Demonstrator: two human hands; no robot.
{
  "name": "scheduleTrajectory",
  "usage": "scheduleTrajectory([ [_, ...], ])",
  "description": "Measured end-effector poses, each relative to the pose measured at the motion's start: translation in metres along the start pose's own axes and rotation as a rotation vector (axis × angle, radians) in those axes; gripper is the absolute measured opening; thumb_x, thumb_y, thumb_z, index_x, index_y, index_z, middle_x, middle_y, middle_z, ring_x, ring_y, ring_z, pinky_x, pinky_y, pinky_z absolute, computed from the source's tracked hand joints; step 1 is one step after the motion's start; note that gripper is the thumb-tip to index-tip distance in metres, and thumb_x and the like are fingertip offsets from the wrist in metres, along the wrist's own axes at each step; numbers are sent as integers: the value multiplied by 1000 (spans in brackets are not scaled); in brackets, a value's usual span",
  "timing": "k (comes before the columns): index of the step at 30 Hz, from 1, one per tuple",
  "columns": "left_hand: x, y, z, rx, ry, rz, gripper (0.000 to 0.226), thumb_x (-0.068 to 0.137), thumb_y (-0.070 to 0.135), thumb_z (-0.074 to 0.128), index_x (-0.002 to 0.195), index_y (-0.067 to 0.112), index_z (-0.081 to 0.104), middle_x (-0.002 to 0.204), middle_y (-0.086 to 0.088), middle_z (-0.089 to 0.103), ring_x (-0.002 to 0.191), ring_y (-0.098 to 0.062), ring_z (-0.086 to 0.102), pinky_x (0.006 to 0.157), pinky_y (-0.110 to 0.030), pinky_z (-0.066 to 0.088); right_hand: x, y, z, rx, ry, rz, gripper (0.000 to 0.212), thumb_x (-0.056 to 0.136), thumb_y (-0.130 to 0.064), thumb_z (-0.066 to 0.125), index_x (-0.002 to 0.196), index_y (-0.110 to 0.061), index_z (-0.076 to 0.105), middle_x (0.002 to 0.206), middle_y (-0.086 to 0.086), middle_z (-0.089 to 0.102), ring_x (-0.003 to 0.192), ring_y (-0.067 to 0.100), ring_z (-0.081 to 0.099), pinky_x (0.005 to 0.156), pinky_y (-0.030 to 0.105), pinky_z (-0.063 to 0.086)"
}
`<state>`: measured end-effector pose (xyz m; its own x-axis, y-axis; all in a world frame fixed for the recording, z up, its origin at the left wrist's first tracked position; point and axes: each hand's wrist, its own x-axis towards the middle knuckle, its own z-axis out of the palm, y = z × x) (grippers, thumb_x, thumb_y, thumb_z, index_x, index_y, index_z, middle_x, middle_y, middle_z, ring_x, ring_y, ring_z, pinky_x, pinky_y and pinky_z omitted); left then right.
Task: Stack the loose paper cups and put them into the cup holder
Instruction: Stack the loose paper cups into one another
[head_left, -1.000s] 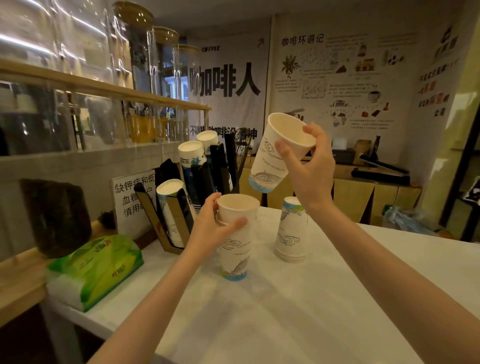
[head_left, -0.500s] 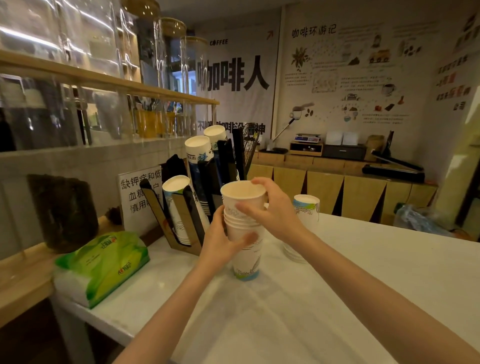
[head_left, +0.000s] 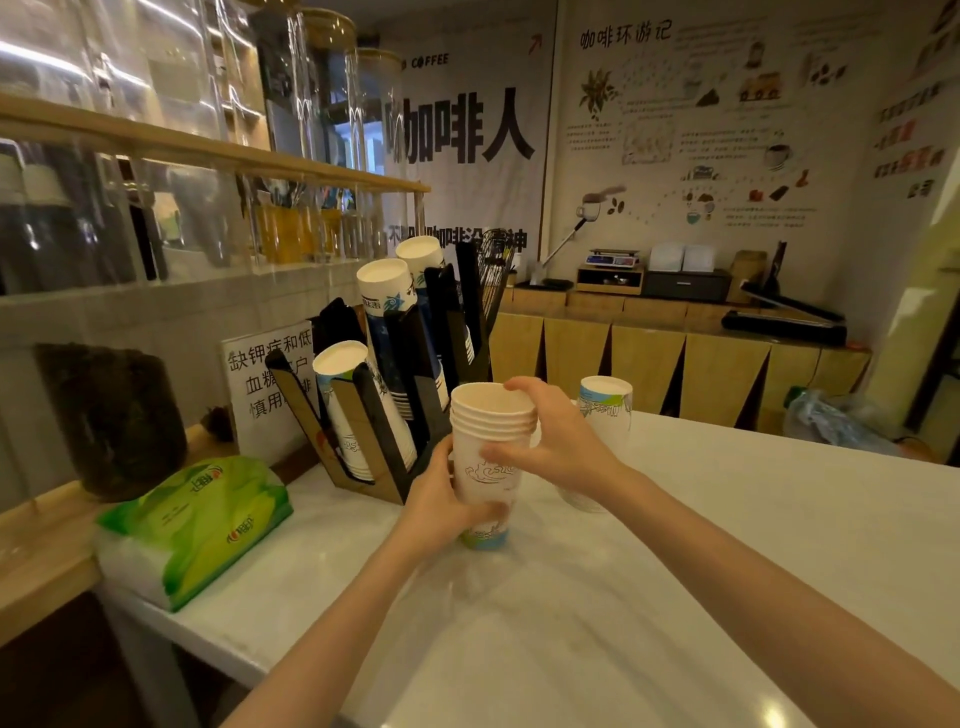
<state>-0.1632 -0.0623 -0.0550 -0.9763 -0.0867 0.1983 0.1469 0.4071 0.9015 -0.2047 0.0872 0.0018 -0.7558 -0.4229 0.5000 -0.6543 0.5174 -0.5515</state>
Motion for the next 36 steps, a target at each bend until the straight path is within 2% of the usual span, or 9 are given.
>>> scheduleTrajectory([
  [7,13,54,-29,-27,68,125,80,67,27,77,134,29,32,108,5,55,89,-2,55,67,-20,50,19,-3,-54,192,132,43,37,89,-41,48,116,-15,52,100,-3,59,92,14,55,71,19,43],
  [9,19,73,-38,-72,133,158,76,69,26,75,132,28,35,109,3,55,90,-6,56,69,-22,49,21,2,-69,238,158,72,38,90,-42,44,116,-16,54,97,-9,59,88,6,55,69,16,40],
  [12,29,100,-42,-120,230,215,74,68,21,75,131,26,37,110,4,55,98,-15,57,81,-33,51,21,14,-84,280,165,92,42,90,-43,44,122,-16,51,106,-8,57,91,-1,53,73,14,41],
  [15,43,127,-38,-97,305,308,73,68,17,75,131,23,38,109,7,53,88,-4,56,68,-21,51,18,26,-95,311,184,111,41,90,-40,47,122,-16,49,108,-5,59,94,9,58,81,23,49],
  [17,54,143,-33,-114,334,361,73,67,16,76,130,22,38,115,3,49,88,-5,57,61,-18,55,14,34,-102,354,162,132,39,88,-37,52,121,-17,48,102,-2,66,86,13,66,78,30,55],
  [20,71,164,-19,-113,374,437,72,66,19,77,128,21,39,114,3,47,88,-2,55,60,-6,51,6,45,-109,424,111,191,36,85,-31,59,116,-19,47,90,1,71,73,13,70,68,25,58],
  [26,97,175,23,-24,362,519,76,63,30,79,127,18,39,116,-1,53,103,-14,57,74,-18,55,-5,69,-112,437,67,279,26,89,-27,54,108,-9,52,78,9,70,62,19,63,56,29,50],
  [30,106,168,45,55,352,538,80,61,37,78,127,16,40,126,-9,50,114,-23,53,92,-43,52,-12,85,-106,383,-85,351,21,89,-30,52,96,-11,54,73,7,69,58,17,62,53,29,47],
  [36,115,148,64,117,289,485,74,63,30,79,126,16,42,125,-8,47,113,-24,51,95,-46,49,-18,104,-91,446,-238,486,29,90,-30,50,102,-4,53,72,7,67,56,17,59,51,26,44],
])
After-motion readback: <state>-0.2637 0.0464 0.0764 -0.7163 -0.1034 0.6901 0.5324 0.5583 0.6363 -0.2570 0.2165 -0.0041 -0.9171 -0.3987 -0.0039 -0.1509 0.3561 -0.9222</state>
